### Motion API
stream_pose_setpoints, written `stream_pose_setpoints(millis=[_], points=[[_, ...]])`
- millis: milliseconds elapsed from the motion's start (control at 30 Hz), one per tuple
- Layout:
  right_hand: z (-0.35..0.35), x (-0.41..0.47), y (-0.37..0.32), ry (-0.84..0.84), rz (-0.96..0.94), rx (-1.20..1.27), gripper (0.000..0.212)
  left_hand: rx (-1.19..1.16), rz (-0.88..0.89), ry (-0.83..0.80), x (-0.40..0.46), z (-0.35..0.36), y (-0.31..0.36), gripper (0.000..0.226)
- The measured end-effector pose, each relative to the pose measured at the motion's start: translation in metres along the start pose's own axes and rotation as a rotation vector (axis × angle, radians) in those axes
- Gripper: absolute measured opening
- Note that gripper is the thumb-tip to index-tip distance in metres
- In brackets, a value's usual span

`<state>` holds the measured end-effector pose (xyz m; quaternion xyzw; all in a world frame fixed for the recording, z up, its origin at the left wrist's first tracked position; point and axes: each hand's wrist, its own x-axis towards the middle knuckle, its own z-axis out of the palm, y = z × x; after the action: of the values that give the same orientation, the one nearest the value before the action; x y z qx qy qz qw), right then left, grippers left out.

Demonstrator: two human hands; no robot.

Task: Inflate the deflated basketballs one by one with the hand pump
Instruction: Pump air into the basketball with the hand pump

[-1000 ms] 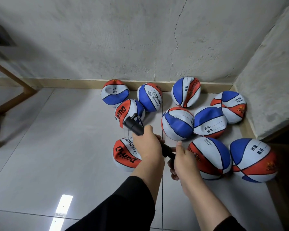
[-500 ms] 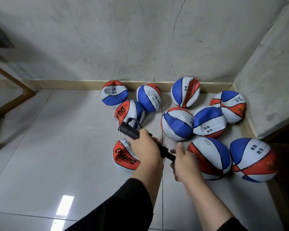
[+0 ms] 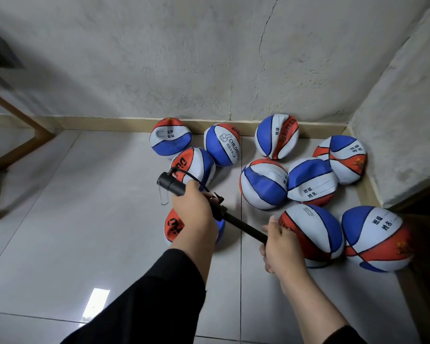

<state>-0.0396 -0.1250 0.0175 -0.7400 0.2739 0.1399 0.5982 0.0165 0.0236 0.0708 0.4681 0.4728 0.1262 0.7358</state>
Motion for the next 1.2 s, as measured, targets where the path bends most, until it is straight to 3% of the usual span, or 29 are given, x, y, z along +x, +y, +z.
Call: stream_pose_setpoints(millis=[100, 200, 400, 500, 700, 833, 900, 967, 1067, 1200], points=[[0.007, -0.002, 0.002, 0.005, -0.004, -0.029, 0.059, 0.017, -0.018, 0.008, -0.002, -0.001, -0.005, 0.009], [0.018, -0.003, 0.000, 0.039, -0.081, -0.057, 0.073, -0.001, -0.054, -0.026, -0.016, 0.004, -0.016, 0.027], [0.025, -0.004, -0.016, 0.052, -0.179, -0.088, 0.060, -0.019, -0.041, -0.042, -0.042, 0.014, -0.027, 0.012], [0.024, -0.004, -0.021, 0.013, -0.142, -0.045, 0.064, -0.027, -0.057, -0.067, -0.042, 0.014, -0.021, 0.011], [0.000, -0.005, -0.015, -0.001, -0.022, -0.018, 0.046, -0.029, -0.016, 0.015, -0.009, 0.007, -0.004, 0.008], [0.005, 0.003, -0.007, 0.050, -0.087, -0.128, 0.071, -0.058, -0.070, 0.010, -0.002, 0.004, -0.005, 0.009], [0.012, 0.003, -0.009, 0.064, -0.136, -0.176, 0.078, -0.064, -0.108, 0.002, -0.010, 0.006, -0.013, 0.022], [0.014, -0.001, -0.020, 0.072, -0.209, -0.247, 0.073, -0.084, -0.137, 0.009, -0.020, 0.009, -0.021, 0.034], [0.011, -0.004, -0.048, 0.062, -0.318, -0.348, 0.053, -0.159, -0.180, -0.010, -0.034, 0.017, -0.024, 0.019], [0.008, -0.003, -0.062, 0.015, -0.297, -0.327, 0.049, -0.232, -0.225, -0.019, -0.039, 0.022, -0.020, 0.008]])
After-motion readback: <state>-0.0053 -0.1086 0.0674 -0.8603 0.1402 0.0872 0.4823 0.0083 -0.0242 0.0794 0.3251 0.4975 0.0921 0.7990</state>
